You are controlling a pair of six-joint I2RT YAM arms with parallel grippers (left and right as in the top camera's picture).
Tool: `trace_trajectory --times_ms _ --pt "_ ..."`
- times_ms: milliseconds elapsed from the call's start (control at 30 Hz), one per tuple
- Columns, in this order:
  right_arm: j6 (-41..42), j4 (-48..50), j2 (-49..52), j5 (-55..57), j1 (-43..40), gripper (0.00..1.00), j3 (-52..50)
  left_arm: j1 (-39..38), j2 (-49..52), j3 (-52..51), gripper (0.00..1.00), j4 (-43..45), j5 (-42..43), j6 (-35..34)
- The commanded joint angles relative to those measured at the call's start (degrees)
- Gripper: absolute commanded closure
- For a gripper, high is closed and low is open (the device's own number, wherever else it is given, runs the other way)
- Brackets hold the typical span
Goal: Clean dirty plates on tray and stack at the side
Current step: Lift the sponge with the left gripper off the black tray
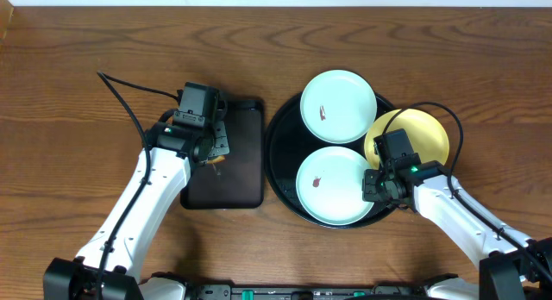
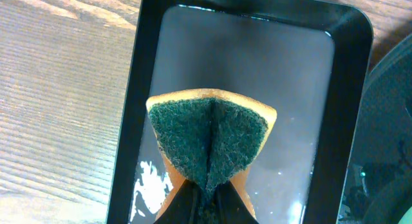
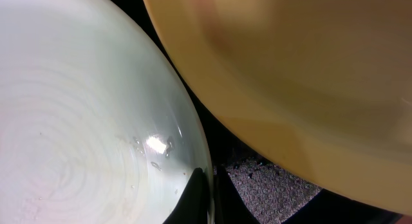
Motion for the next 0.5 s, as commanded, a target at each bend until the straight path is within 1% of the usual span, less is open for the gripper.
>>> trace_trajectory --times_ms 0,200,467 --pt "-0.7 -0.1 0.2 0.9 0.6 0.99 0.7 -0.2 0.2 1.2 0.93 0.4 0.3 1.4" --pt "-0.7 -0.1 0.2 0.9 0.6 0.99 0.7 -0.2 1.4 1.2 0.93 2.4 0.3 2.4" --pt "-0.7 -0.1 0.2 0.9 0.6 0.99 0.7 -0.2 2.5 1.2 0.93 2.4 0.3 2.7"
